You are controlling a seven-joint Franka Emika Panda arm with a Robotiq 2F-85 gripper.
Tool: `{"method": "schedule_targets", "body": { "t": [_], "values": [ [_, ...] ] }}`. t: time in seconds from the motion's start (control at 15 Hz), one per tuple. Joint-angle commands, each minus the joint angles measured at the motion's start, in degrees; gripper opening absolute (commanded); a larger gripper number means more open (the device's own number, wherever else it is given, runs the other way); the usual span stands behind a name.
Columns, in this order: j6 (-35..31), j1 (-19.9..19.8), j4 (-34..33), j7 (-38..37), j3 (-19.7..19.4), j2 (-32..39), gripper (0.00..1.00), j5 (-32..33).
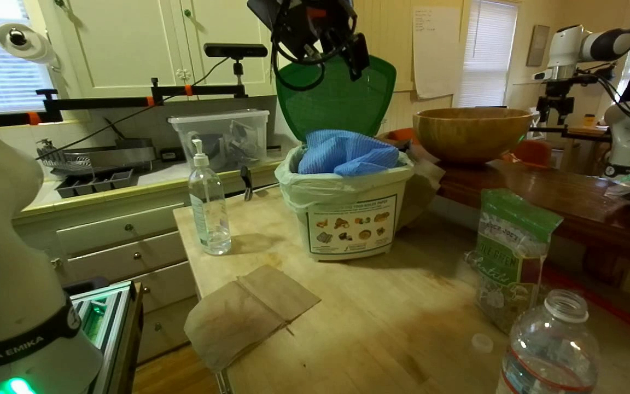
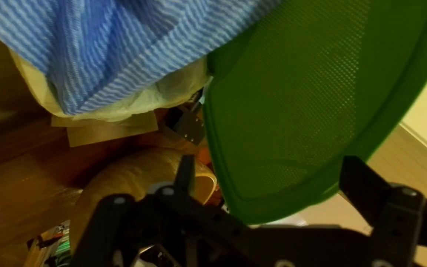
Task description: Open the bin, take the blue object and then put it back, then close the bin
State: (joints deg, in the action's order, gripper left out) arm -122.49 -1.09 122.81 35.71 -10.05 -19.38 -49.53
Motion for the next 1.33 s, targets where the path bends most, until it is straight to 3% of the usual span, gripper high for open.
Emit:
{"method": "schedule_targets", "body": {
  "t": [0.0,0.27,0.53,1.27],
  "values": [
    [0.9,1.5,0.3,-0.1,0.0,-0.8,1.0,-7.4],
    [0.9,2.2,0.2,-0.7,1.7,0.1,1.0,-15.0],
    [-0.8,1.9,0.0,-2.6,4.7,2.1,1.0,-16.6],
    [-15.8,2.0,-0.2,-11.5,10.8,6.8,1.0,-6.5]
  ]
}}
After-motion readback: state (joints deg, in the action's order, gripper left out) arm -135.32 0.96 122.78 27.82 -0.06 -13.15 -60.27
